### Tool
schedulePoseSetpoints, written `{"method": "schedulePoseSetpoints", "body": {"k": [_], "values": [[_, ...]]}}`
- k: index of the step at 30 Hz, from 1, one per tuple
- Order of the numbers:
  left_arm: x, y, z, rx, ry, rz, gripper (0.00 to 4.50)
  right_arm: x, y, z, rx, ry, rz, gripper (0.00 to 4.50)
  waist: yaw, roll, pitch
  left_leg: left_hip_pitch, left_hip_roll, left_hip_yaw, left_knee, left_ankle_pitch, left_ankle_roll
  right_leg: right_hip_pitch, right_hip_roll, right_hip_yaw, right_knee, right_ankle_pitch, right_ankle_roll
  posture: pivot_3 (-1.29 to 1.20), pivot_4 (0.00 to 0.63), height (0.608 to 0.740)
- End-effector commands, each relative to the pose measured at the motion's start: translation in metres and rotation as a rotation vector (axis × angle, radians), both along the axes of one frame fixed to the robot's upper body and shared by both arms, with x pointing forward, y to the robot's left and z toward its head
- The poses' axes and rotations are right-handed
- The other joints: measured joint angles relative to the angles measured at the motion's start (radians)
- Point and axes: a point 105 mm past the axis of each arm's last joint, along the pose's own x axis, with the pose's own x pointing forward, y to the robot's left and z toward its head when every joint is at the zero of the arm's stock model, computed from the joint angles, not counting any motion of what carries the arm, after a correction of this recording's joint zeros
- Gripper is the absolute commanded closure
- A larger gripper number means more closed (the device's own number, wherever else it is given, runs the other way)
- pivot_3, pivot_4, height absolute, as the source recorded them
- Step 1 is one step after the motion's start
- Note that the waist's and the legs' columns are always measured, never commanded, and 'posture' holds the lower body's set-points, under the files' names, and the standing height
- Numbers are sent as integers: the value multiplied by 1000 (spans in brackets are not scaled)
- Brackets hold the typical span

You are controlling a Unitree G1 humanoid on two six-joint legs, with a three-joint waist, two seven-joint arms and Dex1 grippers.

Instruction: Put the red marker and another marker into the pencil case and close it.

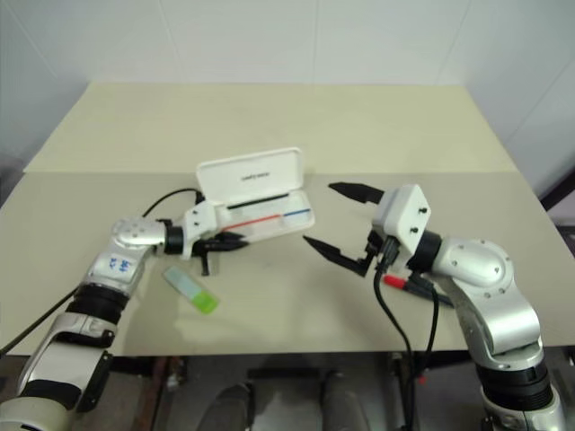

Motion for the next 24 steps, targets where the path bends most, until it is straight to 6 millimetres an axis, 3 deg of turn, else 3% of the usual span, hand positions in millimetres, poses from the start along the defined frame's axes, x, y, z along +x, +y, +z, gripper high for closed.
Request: {"method": "schedulePoseSetpoints", "body": {"k": [1,6,15,22,24], "values": [[-17,-11,4,16,6,-128,4487,-5,0,9,0,-34,18,14,0,0,0,0,0,0,0,0,0,0,0,0,0,0,0,0,150,740],[-36,-16,10,75,20,-281,4487,-5,-10,5,-21,-5,5,14,2,0,0,-2,0,0,-1,-1,0,-2,0,0,-1,0,0,0,150,740],[-44,-15,10,86,57,-255,4487,-9,-17,3,-20,6,-19,14,0,0,0,-2,0,0,0,-1,0,-1,0,0,-1,-2,-2,0,150,740],[-56,-26,3,33,126,-199,4487,-11,-17,2,-16,13,-26,14,0,0,0,-2,0,0,0,-1,0,-1,0,0,0,-1,-1,0,150,740],[-60,-31,4,15,142,-199,3961,-11,-17,1,-14,13,-25,14,0,0,0,-2,0,0,0,-1,0,-1,0,0,0,-2,-2,0,150,740]]}}
